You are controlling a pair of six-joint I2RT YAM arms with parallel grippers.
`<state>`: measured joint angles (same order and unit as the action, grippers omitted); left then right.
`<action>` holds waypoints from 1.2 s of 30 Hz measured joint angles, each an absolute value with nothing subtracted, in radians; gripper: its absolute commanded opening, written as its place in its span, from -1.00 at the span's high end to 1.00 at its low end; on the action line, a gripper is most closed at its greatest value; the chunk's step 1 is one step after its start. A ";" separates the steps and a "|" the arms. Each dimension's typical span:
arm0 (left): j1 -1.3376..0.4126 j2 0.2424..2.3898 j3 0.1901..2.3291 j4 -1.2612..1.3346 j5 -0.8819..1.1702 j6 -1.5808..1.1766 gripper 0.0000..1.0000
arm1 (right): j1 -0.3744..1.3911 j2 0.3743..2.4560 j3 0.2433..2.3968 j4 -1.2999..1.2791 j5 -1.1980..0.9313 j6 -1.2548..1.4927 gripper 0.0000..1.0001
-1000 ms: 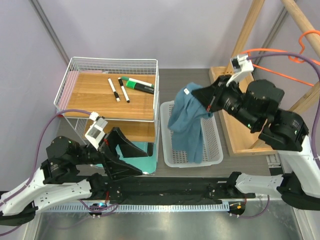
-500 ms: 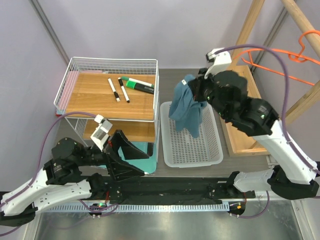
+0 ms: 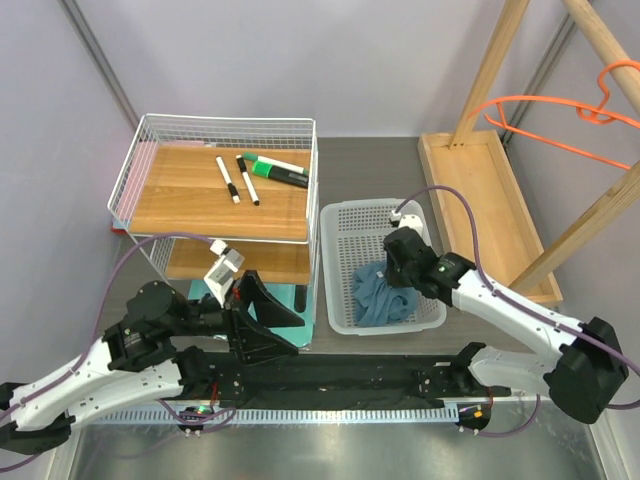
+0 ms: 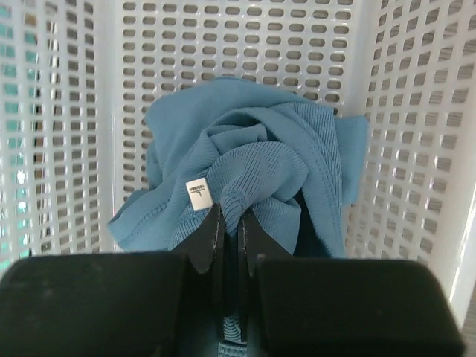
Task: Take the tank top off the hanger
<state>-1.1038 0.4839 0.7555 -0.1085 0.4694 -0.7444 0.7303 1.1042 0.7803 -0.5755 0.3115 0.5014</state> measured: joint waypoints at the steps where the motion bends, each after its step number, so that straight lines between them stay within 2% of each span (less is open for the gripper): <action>1: -1.104 0.483 0.746 -0.108 0.467 -0.749 -0.38 | 0.715 1.116 0.777 -0.564 0.301 0.506 0.69; 4: -1.104 0.474 0.705 -0.105 0.440 -0.764 -0.38 | 0.675 1.178 0.791 -0.494 0.280 0.516 0.34; 5: -1.104 0.467 0.688 -0.104 0.427 -0.774 -0.38 | 0.670 1.207 0.801 -0.468 0.276 0.518 0.04; 6: -1.104 0.456 0.670 -0.104 0.410 -0.782 -0.38 | 0.667 1.222 0.805 -0.453 0.270 0.525 -0.10; 7: -1.104 0.445 0.655 -0.105 0.398 -0.788 -0.39 | 0.667 1.238 0.806 -0.434 0.262 0.530 -0.18; 8: -1.104 0.429 0.635 -0.104 0.383 -0.799 -0.39 | 0.667 1.254 0.805 -0.413 0.245 0.532 -0.35; 11: -1.104 0.373 0.577 -0.105 0.342 -0.826 -0.40 | 0.667 1.276 0.802 -0.382 0.202 0.548 -0.56; 12: -1.104 0.353 0.559 -0.103 0.330 -0.832 -0.40 | 0.668 1.276 0.801 -0.381 0.191 0.551 -0.71; 13: -1.104 0.329 0.539 -0.102 0.317 -0.839 -0.40 | 0.673 1.271 0.802 -0.382 0.185 0.554 -0.74; 14: -1.104 0.307 0.522 -0.102 0.307 -0.849 -0.40 | 0.677 1.261 0.803 -0.388 0.186 0.559 -0.98; 19: -1.104 0.213 0.453 -0.088 0.278 -0.884 -0.40 | 0.747 1.145 0.873 -0.503 0.228 0.567 -0.99; 24: -1.104 0.136 0.397 -0.060 0.269 -0.908 -0.43 | 0.835 0.921 0.902 -0.503 0.187 0.618 -0.99; 30: -1.104 0.027 0.312 -0.049 0.260 -0.933 -0.45 | 0.875 0.577 0.607 -0.341 0.039 0.717 -0.99; 36: -1.104 0.009 0.244 -0.016 0.266 -0.952 -0.46 | 0.876 0.341 0.366 -0.197 -0.044 0.797 -0.99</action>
